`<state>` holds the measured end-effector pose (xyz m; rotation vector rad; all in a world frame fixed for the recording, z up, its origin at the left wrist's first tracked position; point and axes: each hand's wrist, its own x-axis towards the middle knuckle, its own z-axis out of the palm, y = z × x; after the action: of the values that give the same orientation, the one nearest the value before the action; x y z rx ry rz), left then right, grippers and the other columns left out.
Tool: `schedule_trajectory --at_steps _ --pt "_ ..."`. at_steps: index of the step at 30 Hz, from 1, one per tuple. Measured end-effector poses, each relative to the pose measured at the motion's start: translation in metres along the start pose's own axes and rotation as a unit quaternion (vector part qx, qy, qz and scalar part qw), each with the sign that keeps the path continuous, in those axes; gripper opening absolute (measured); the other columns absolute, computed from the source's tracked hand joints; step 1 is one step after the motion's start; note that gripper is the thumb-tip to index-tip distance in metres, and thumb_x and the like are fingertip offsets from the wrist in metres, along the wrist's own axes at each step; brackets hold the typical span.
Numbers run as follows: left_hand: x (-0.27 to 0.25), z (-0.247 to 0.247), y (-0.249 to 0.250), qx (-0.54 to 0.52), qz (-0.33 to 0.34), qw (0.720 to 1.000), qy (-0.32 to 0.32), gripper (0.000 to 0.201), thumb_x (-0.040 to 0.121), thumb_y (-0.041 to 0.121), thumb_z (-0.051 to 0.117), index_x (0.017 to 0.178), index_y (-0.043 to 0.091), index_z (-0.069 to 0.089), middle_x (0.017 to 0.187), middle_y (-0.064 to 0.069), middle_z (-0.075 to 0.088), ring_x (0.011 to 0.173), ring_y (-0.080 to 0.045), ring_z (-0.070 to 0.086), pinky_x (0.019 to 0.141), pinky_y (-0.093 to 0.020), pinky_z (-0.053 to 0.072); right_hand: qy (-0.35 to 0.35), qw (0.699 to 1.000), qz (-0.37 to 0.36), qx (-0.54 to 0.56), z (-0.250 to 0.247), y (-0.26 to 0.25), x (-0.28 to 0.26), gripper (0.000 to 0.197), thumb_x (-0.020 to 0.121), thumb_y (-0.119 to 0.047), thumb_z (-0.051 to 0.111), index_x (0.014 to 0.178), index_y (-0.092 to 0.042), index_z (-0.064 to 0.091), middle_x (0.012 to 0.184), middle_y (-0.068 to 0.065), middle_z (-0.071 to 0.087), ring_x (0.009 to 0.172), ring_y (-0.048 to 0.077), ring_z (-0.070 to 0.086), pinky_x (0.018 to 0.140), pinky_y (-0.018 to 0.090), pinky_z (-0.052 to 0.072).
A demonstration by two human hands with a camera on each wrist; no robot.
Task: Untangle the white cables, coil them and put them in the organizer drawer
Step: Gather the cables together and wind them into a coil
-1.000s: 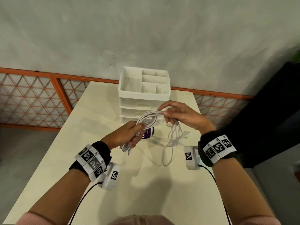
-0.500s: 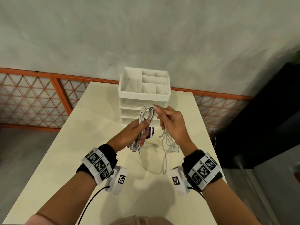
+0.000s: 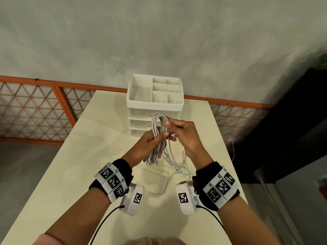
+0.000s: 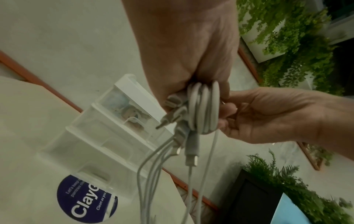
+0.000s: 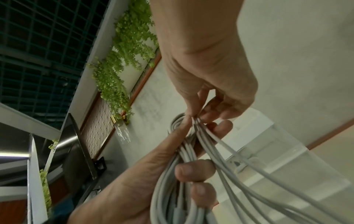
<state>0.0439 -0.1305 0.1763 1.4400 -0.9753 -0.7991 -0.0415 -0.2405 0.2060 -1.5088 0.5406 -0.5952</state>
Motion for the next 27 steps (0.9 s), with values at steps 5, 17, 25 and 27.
schedule_trajectory --at_steps 5,17,25,27 --pt "0.002 -0.002 -0.002 -0.065 0.004 0.998 0.008 0.031 0.097 0.029 0.048 0.084 0.01 0.069 0.061 -0.031 0.053 0.04 -0.014 0.043 0.05 -0.025 0.044 -0.007 0.999 -0.012 -0.035 0.0 0.001 0.001 0.031 0.091 -0.02 0.061 0.119 -0.009 0.065 0.068 -0.008 0.069 0.058 0.012 0.054 0.058 0.016 0.05" --pt "0.022 -0.026 -0.018 -0.077 0.008 0.966 0.247 0.041 0.099 0.03 0.046 0.088 0.001 0.072 0.043 -0.001 0.056 0.035 -0.013 0.047 0.039 -0.02 0.041 -0.149 0.956 -0.057 -0.245 -0.018 0.032 0.003 0.012 0.094 -0.025 0.055 0.101 -0.016 0.051 0.065 -0.01 0.057 0.055 -0.001 0.05 0.063 0.019 0.04" --pt "0.039 -0.017 -0.017 -0.181 0.017 0.911 0.371 0.029 0.098 0.023 0.046 0.076 0.006 0.054 0.051 0.006 0.056 0.044 -0.007 0.051 0.045 -0.021 0.044 -0.228 0.965 -0.025 -0.126 0.007 0.028 -0.012 0.035 0.098 -0.018 0.049 0.131 -0.028 0.048 0.07 0.001 0.051 0.043 0.002 0.031 0.045 0.012 0.029" --pt "0.037 -0.015 -0.014 -0.228 0.014 0.908 0.352 0.025 0.098 0.021 0.046 0.077 0.009 0.053 0.053 0.007 0.054 0.046 -0.006 0.05 0.046 -0.021 0.045 -0.255 0.955 -0.017 -0.149 0.005 0.029 -0.013 0.037 0.098 -0.021 0.048 0.13 -0.037 0.042 0.068 -0.001 0.043 0.046 0.002 0.029 0.047 0.011 0.03"
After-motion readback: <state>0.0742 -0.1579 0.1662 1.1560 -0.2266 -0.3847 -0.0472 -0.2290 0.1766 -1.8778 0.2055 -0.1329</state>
